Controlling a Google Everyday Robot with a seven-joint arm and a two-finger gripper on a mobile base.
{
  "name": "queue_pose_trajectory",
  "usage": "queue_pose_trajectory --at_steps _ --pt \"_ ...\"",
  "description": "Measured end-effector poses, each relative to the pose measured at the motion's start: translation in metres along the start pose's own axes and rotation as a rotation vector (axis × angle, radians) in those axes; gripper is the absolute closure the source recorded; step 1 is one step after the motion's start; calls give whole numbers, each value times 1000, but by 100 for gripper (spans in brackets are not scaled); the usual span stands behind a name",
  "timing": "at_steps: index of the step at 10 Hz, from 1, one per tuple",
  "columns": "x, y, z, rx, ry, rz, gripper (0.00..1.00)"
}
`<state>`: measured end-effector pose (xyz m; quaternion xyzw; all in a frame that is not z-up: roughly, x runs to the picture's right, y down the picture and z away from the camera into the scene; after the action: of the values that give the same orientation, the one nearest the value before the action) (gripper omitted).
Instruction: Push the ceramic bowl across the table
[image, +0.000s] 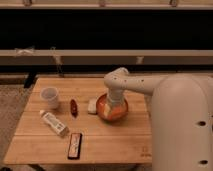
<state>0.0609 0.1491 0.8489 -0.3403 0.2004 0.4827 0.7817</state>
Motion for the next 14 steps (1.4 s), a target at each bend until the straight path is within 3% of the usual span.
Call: queue_pose_trajectory --at_steps 3,9,14 --pt "35 -2 5 -17 12 7 28" --pt "75 8 2 -40 22 0 28" --pt "108 18 5 -55 71 -38 28"
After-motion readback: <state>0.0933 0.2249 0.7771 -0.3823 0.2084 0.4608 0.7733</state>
